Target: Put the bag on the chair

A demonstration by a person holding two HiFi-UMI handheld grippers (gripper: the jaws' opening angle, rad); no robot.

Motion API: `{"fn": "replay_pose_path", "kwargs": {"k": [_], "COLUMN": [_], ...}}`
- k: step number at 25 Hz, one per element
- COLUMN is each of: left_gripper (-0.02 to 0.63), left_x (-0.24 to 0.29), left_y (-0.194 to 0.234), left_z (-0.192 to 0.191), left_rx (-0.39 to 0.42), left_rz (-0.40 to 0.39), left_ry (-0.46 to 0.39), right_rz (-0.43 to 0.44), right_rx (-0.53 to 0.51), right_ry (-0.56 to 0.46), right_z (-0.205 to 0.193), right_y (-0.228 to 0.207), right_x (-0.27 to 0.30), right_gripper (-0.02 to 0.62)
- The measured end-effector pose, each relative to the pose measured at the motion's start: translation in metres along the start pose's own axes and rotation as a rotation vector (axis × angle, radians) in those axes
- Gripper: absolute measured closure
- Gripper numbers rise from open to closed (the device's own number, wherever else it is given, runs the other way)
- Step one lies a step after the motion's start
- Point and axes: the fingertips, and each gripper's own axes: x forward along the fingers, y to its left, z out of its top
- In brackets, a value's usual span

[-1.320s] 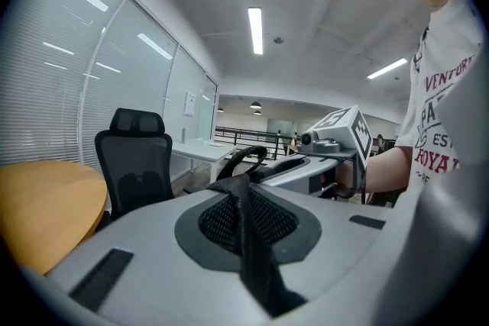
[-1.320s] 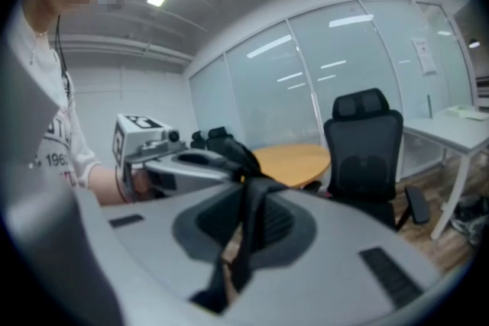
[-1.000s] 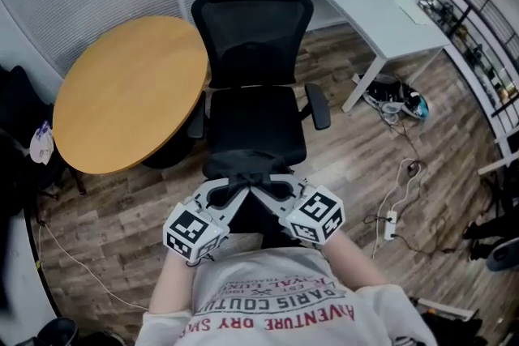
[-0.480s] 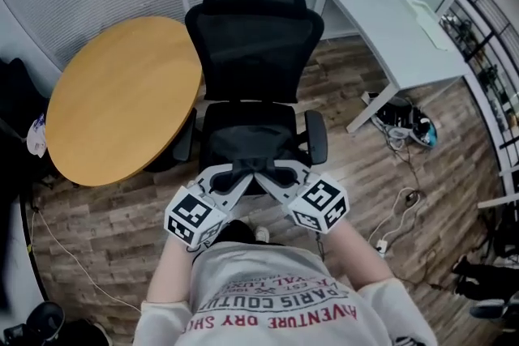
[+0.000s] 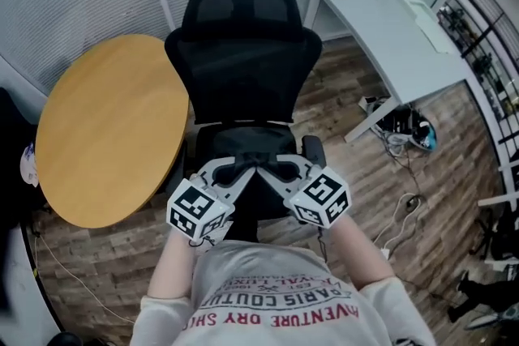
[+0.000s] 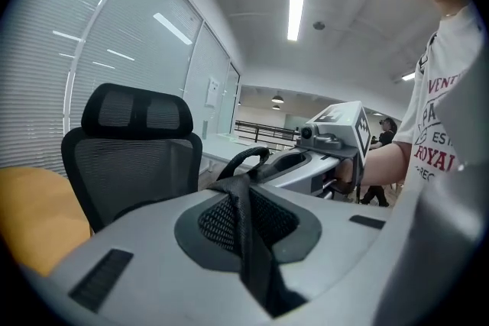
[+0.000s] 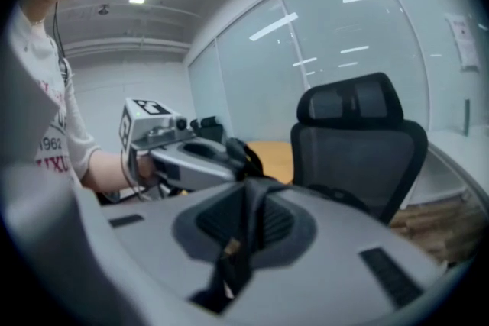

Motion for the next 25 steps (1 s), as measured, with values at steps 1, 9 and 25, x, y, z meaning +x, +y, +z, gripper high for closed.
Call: {"fn": "replay_pose_path", "kwargs": {"k": [1, 9, 25], "left_gripper": [0.549, 0.549, 0.549], "left_x": [0.004, 0.031, 0.07], "left_y": [0.01, 0.07, 0.167], "left_z": [-0.001, -0.015, -0.034], "left_rx": [-0.006, -0.025, -0.098], "left_rz": [-0.008, -0.055, -0.039], "left_ry": [0.002, 0.069, 0.125], "right_rz": [-0.001, 0.0, 0.02], "right_rx": [0.01, 0.086, 0.104], "right_ry": [0.006, 0.063, 0.15], "right_z": [0.0, -0.005, -0.01], "right_y": [-0.007, -0.052, -0.126], "right_x": [0.008, 0.057, 0.136], "right_gripper": [0.548, 0.548, 0.547]}}
